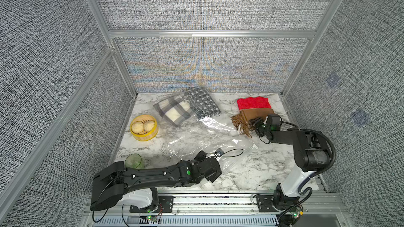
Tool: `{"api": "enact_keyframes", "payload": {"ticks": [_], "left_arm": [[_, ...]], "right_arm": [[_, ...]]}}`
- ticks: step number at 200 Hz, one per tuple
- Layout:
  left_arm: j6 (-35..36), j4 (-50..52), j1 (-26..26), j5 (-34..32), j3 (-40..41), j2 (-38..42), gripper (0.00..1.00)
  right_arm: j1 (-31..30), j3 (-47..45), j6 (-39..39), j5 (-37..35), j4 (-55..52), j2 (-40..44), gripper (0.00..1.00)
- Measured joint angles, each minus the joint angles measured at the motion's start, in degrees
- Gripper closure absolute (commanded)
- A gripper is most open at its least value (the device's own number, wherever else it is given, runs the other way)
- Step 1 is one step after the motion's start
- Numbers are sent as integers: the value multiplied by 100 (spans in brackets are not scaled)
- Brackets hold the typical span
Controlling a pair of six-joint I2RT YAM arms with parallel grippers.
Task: Take the scarf out of the vacuum bag
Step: Move the scarf to the center of the board.
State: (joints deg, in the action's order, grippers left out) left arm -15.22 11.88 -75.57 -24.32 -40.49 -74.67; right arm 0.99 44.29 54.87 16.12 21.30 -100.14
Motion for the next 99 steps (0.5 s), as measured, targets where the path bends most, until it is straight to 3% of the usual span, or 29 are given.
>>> {"api": "enact_keyframes", "payload": {"ticks": [42,53,85,99], "left_arm": [[0,76,-4,-59,-205,-411,3],[0,140,-4,-142,-317,-616,8],[-168,461,-9,-649,-758,-1158,33],[-243,507,-9,-798,-841,-1246,59]], "right_arm": [[24,-433,-466,131,-614,693,32],[35,-597,-549,201,-721,935,32],[44,-920,-831,232,-1150,1917,31],[42,-1008,-988,229,-1410,2382,31]]}}
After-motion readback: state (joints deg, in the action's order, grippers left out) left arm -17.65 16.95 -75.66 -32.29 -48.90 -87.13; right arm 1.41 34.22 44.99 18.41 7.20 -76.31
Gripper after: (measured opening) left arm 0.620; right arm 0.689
